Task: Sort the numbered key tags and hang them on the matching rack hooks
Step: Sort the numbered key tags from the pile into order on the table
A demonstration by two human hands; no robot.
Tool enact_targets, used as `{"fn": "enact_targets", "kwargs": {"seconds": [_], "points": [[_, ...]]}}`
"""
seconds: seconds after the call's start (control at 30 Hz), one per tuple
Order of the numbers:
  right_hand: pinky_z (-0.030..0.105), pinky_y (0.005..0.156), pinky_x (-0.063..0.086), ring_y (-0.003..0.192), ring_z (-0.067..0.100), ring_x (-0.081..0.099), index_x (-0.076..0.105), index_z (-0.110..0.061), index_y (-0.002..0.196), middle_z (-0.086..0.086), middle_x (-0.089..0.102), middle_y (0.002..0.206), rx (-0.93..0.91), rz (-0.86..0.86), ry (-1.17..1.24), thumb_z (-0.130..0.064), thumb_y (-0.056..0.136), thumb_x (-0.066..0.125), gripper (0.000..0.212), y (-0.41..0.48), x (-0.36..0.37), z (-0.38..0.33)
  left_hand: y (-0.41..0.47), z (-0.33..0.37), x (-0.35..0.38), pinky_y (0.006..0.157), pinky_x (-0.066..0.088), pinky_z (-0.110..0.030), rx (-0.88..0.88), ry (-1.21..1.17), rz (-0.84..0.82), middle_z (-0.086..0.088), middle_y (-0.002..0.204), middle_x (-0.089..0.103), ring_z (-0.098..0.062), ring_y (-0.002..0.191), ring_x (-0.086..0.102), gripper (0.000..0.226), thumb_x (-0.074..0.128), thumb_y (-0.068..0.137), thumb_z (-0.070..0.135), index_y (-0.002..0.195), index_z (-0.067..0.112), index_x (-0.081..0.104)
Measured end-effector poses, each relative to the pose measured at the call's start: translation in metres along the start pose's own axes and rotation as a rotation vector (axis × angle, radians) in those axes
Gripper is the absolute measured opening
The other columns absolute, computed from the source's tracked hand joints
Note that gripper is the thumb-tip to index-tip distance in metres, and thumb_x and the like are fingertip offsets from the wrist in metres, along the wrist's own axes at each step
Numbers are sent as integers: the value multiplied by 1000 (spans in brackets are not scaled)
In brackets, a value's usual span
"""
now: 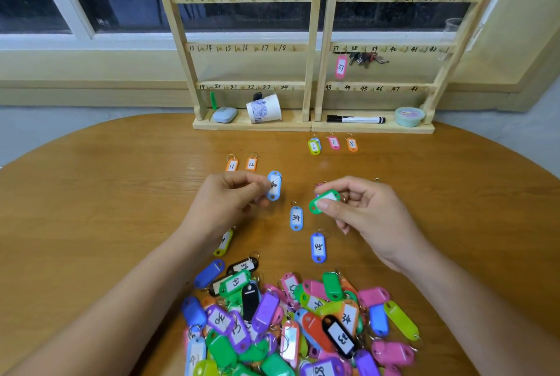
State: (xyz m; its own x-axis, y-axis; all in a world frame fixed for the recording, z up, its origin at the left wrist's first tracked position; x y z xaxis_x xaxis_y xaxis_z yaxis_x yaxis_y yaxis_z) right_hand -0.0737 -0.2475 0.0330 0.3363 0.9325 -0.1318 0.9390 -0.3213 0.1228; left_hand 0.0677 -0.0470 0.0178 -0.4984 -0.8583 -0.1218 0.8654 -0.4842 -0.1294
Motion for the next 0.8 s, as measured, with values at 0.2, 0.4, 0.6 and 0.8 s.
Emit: {"fn": "enact_targets", "kwargs": {"seconds": [0.2,0.4,0.6,0.8], "points": [[29,68,47,78,18,55,81,-19,117,6,65,83,60,11,107,-11,108,59,25,7,-3,10,-3,-2,-4,55,43,-16,53,29,12,-5,76,75,-7,60,60,10,76,98,16,95,17,85],[21,70,51,80,5,63,76,-21,112,7,72,93,72,-37,-271,-12,110,55,23,54,-6,-7,1,-3,-23,66,34,-40,137,33,96,-7,74,63,-22,66,43,8,76,99,24,96,26,83],[27,73,53,67,8,65,75,-17,97,3,76,88,62,-76,-493,-21,106,66,13,138,4,-15,7,-1,-44,74,43,-35,201,65,229,-11,93,79,-13,77,57,6,78,97,29,96,29,84],[27,67,56,66,9,70,72,-14,96,8,77,85,89,-114,-527,-9,101,70,8,198,34,-4,16,-7,-61,65,43,-26,164,39,313,0,82,79,-10,69,55,7,78,97,28,96,24,84]]}}
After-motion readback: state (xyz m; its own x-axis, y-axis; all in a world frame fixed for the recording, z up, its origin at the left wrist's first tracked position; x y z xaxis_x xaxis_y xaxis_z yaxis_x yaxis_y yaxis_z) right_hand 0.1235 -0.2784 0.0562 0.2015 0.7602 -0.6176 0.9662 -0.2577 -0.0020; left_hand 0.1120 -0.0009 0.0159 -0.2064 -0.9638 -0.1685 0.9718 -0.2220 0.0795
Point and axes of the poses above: each hand's wrist, its own y-axis towards the middle knuckle, its own x-axis out of the palm, z = x × y, the point moved 8 cm from there along y, towards the middle knuckle
